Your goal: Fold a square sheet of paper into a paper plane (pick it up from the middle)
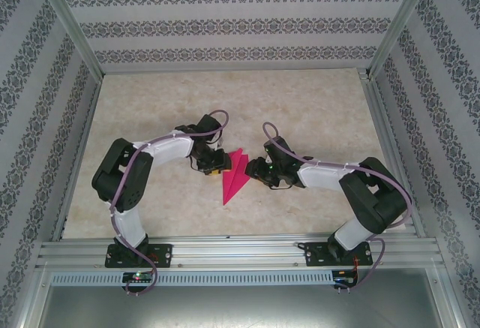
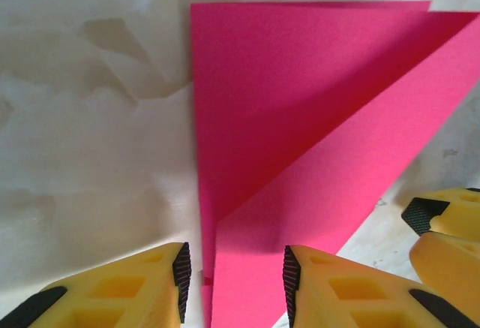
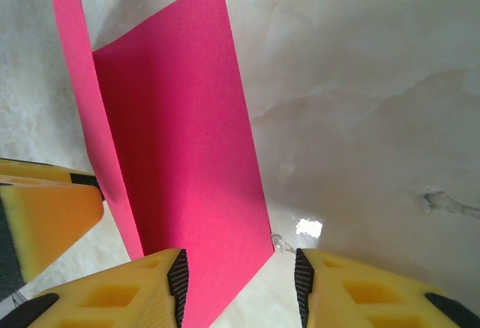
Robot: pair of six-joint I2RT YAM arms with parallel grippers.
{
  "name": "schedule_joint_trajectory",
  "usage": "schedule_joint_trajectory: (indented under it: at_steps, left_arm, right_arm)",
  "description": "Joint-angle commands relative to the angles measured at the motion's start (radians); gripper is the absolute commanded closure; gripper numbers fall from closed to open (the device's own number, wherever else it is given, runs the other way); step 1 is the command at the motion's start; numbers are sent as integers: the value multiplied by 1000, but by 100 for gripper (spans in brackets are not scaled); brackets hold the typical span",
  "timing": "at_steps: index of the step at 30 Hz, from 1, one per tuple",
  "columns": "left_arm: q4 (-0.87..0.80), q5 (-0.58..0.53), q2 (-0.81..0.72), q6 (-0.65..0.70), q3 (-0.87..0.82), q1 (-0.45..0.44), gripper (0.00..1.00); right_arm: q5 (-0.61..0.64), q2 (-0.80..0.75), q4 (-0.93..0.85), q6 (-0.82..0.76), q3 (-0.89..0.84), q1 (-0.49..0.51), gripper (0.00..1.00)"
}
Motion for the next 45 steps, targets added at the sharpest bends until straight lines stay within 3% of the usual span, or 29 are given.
schedule_joint_trajectory:
  at_steps: [1,34,40,45]
  left_arm:
    - [-32,24,19,30,21,7,59]
    - [-24,70,74,38,17,2,66]
    - [-34,66,77,42,24,1,67]
    - [-34,62,74,43,15,2,67]
  right_arm:
    - [-26,30,47,23,24,15,56]
    - [-55,99,177,102,29,30,66]
    - [-18,76,142,92,22,28,65]
    - [82,-29,-75,11,61,35,63]
